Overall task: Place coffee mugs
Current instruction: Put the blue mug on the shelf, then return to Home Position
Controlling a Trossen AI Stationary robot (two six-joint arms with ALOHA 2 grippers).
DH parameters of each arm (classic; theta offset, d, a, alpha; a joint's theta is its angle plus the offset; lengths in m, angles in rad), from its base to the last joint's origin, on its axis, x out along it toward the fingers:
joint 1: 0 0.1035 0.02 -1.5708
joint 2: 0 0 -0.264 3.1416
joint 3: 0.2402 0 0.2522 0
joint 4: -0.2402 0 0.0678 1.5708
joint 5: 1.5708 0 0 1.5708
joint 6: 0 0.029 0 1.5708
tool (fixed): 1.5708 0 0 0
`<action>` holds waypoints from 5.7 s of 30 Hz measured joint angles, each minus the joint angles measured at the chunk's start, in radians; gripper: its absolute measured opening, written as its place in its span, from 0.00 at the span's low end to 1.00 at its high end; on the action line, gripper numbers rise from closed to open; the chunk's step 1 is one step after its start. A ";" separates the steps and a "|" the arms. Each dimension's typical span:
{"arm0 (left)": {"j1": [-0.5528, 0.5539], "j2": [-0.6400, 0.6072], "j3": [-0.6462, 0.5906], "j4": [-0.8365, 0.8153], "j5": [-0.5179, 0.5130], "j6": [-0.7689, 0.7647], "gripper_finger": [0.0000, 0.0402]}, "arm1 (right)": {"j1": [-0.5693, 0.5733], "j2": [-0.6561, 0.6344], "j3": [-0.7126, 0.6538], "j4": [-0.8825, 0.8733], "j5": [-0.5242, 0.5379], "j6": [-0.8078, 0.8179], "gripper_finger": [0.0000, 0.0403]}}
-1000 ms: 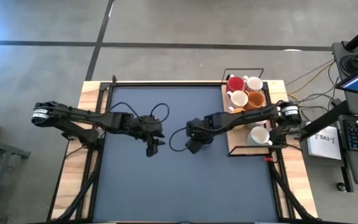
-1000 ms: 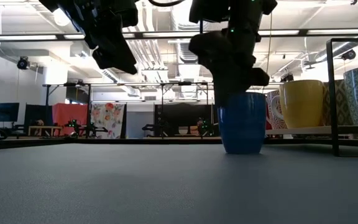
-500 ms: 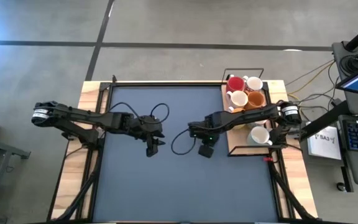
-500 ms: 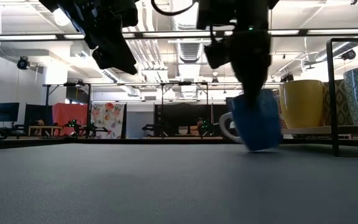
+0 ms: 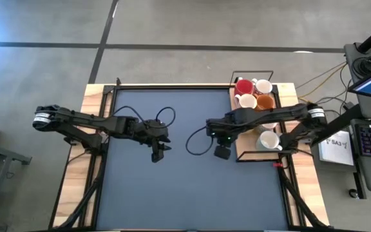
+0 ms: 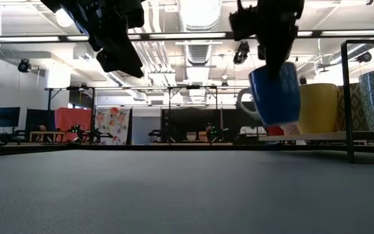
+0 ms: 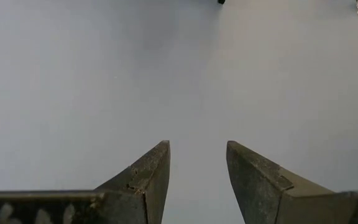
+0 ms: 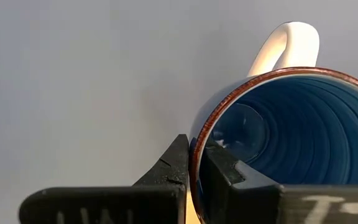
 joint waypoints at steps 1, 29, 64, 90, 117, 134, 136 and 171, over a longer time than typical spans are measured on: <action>0.000 0.000 0.000 0.000 0.000 0.000 0.35 | 0.000 -0.014 -0.002 -0.008 0.000 0.002 0.03; 0.000 0.000 0.000 -0.004 -0.001 -0.008 0.35 | 0.114 -0.340 -0.344 0.038 -0.004 0.110 0.03; 0.000 0.000 0.000 -0.001 -0.001 -0.009 0.35 | 0.137 -0.402 -0.418 0.026 -0.037 0.130 0.04; 0.000 -0.001 0.000 -0.013 -0.001 0.032 0.35 | 0.139 -0.402 -0.219 -0.026 -0.007 0.085 0.22; 0.002 -0.242 0.000 -0.058 -0.145 0.049 0.35 | 0.138 -0.853 -0.464 0.176 0.139 -0.101 0.17; 0.001 -0.421 0.000 -0.177 -0.125 0.161 0.35 | 0.137 -1.188 -0.677 0.316 0.137 -0.102 0.17; 0.001 -0.431 0.000 -0.177 -0.126 0.161 0.35 | 0.138 -1.220 -0.680 0.331 0.132 -0.104 0.17; 0.001 -0.450 0.000 -0.199 -0.129 0.210 0.35 | 0.137 -1.363 -1.013 0.941 0.173 -0.271 0.17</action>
